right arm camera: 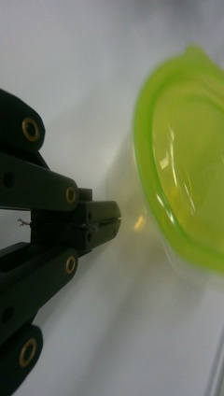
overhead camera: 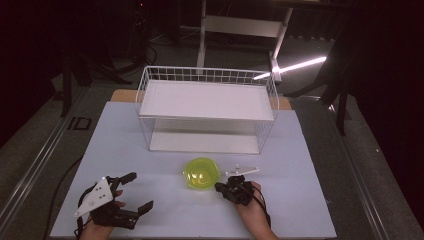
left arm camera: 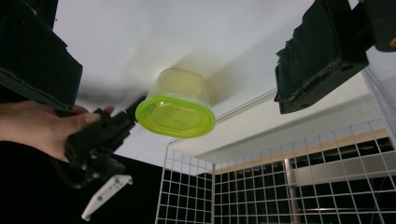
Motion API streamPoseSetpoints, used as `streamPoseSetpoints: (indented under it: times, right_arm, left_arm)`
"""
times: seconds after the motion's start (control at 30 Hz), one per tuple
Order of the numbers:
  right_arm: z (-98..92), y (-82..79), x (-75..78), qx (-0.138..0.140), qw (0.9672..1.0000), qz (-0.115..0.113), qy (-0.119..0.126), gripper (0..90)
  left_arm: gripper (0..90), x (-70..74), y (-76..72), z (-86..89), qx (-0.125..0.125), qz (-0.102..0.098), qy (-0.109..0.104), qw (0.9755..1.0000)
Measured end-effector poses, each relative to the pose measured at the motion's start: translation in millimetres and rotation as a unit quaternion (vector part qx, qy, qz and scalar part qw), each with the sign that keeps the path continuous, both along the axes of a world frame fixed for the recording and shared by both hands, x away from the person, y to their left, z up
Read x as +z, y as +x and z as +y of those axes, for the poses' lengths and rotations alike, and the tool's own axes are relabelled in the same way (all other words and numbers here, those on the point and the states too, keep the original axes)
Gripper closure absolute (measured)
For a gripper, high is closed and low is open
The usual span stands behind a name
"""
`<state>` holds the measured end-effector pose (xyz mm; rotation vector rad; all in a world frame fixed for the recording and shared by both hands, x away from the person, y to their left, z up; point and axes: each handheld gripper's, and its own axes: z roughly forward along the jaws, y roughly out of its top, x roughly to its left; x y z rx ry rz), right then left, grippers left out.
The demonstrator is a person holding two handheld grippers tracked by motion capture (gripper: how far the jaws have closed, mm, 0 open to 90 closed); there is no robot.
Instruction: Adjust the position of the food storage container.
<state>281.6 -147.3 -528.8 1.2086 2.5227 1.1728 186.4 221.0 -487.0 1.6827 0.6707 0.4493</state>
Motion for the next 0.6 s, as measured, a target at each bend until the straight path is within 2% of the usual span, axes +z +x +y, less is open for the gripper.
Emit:
streamPoseSetpoints:
  times: [0.13, 0.2, 0.27, 0.37, 0.43, 0.6]
  right_arm:
    - [-5.6, 11.0, 1.5, -0.022, 0.9997, -0.006, -0.002, 90.0]
    - [-5.6, 20.6, -0.2, -0.033, 0.9994, -0.004, 0.0, 90.0]
    - [-4.3, 23.0, -3.0, -0.033, 0.9994, 0.004, 0.007, 90.0]
    - [1.2, 20.0, -6.2, -0.026, 0.9996, 0.01, 0.005, 90.0]
    - [4.4, 14.5, -5.4, -0.014, 0.9999, 0.005, -0.001, 90.0]
    - [8.6, 3.1, -3.5, -0.002, 0.9999, 0.013, 0.011, 90.0]
  left_arm:
    - [1.5, -0.5, 0.2, -0.8, -0.001, 0.001, 0.002, 1.0]
    - [1.5, -0.3, 0.3, -0.5, -0.001, 0.0, 0.002, 1.0]
    - [1.5, -0.3, 0.2, -0.2, -0.001, 0.001, -0.001, 1.0]
    - [1.5, -0.6, 0.8, 0.4, 0.0, 0.003, 0.001, 1.0]
    - [1.6, -0.8, 0.9, 0.1, -0.002, 0.004, 0.002, 1.0]
    - [1.6, -0.8, 0.8, -1.6, -0.004, 0.003, 0.003, 1.0]
